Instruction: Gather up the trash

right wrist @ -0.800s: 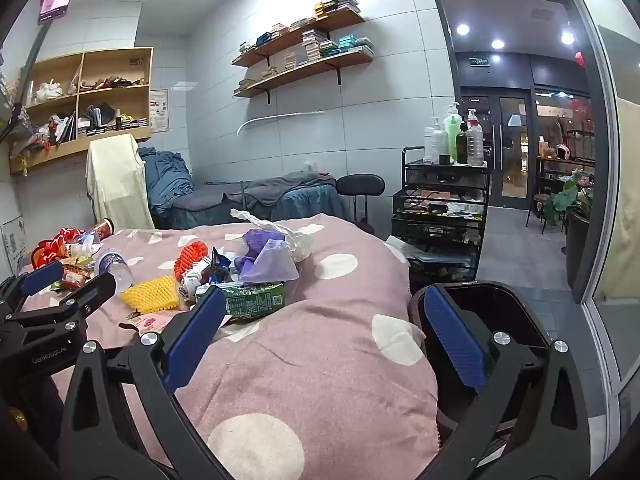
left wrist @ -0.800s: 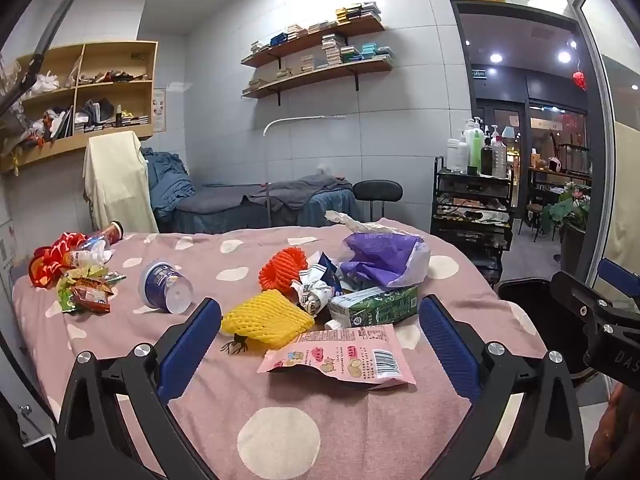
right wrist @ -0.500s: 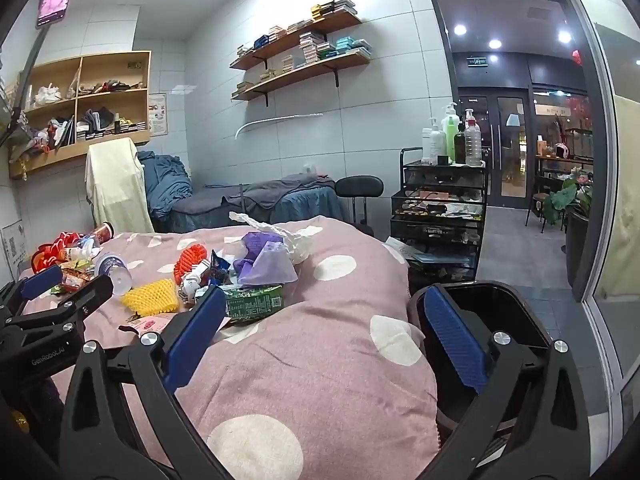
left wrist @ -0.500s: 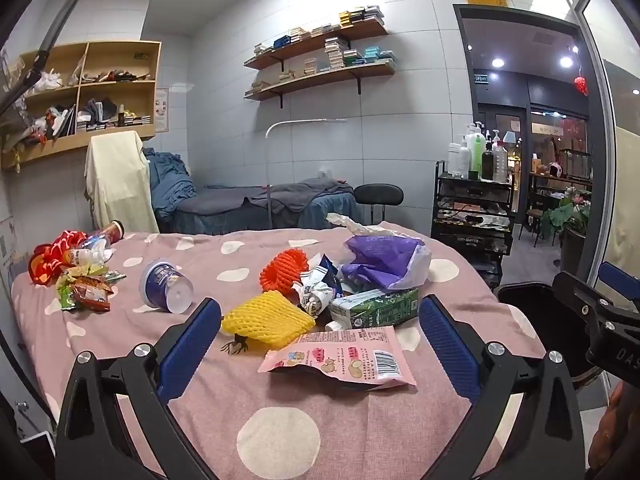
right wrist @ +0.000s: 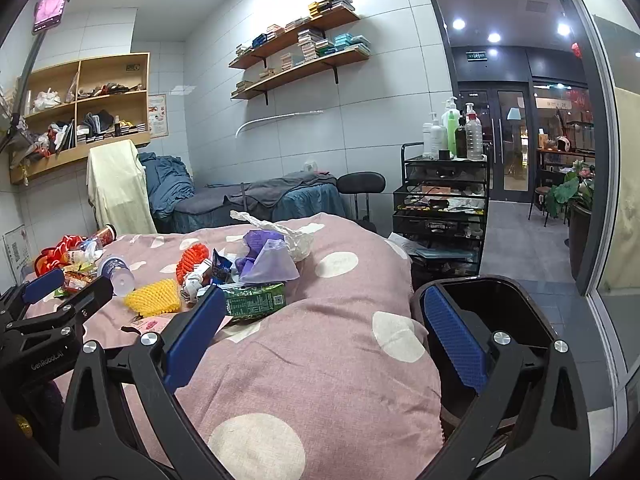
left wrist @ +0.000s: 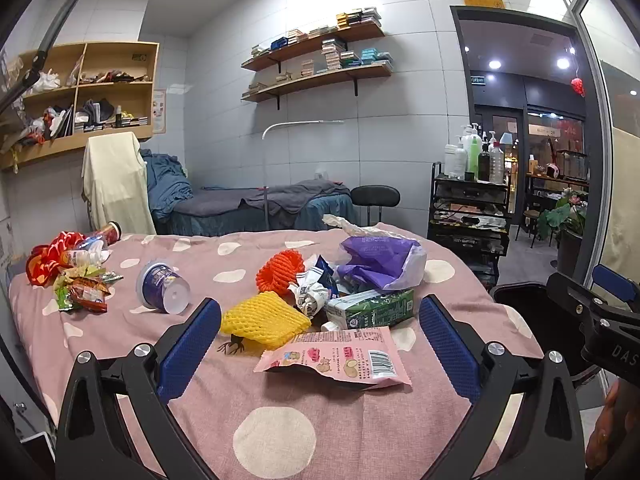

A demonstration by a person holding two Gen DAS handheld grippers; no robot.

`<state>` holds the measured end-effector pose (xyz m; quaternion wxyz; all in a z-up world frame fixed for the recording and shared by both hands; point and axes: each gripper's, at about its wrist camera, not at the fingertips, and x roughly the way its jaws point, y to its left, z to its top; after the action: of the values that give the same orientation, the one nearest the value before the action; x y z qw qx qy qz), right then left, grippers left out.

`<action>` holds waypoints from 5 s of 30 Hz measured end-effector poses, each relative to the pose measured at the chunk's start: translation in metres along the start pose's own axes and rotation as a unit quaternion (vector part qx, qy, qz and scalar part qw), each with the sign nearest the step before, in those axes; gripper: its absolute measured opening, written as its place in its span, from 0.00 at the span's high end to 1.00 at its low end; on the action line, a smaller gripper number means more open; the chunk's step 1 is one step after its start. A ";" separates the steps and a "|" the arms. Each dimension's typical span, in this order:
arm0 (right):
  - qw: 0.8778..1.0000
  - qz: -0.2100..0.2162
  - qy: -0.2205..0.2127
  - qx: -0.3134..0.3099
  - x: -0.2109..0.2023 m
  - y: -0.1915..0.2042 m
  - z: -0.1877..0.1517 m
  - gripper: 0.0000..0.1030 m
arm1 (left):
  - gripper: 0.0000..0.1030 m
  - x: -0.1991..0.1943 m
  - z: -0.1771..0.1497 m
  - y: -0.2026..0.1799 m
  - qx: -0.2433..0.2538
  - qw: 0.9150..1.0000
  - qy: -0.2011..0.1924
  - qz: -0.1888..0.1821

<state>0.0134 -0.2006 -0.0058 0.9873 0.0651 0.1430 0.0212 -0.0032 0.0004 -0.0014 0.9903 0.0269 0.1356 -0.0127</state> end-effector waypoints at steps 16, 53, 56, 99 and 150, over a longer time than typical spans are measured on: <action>1.000 0.002 0.002 0.002 0.001 0.000 -0.001 0.04 | 0.05 0.001 -0.001 -0.001 0.001 1.000 0.001 -0.001; 1.000 0.010 0.009 0.004 0.005 0.005 -0.010 0.04 | 0.05 0.002 -0.005 -0.003 0.001 1.000 0.005 -0.002; 1.000 0.010 0.010 0.004 0.005 0.006 -0.011 0.04 | 0.05 0.002 -0.006 -0.003 0.002 1.000 0.006 -0.003; 0.898 0.163 0.221 -0.345 0.104 0.164 -0.046 0.05 | 0.05 0.074 -0.030 0.138 -0.113 0.965 0.233 0.044; 0.957 0.149 0.151 -0.197 0.098 0.110 -0.009 0.93 | 0.27 0.208 0.003 0.244 -0.273 0.923 0.263 0.061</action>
<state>0.1022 -0.0848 -0.0266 0.9330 -0.1146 0.2725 0.2053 0.2058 0.2396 -0.0421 0.8866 -0.2340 0.3878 0.0932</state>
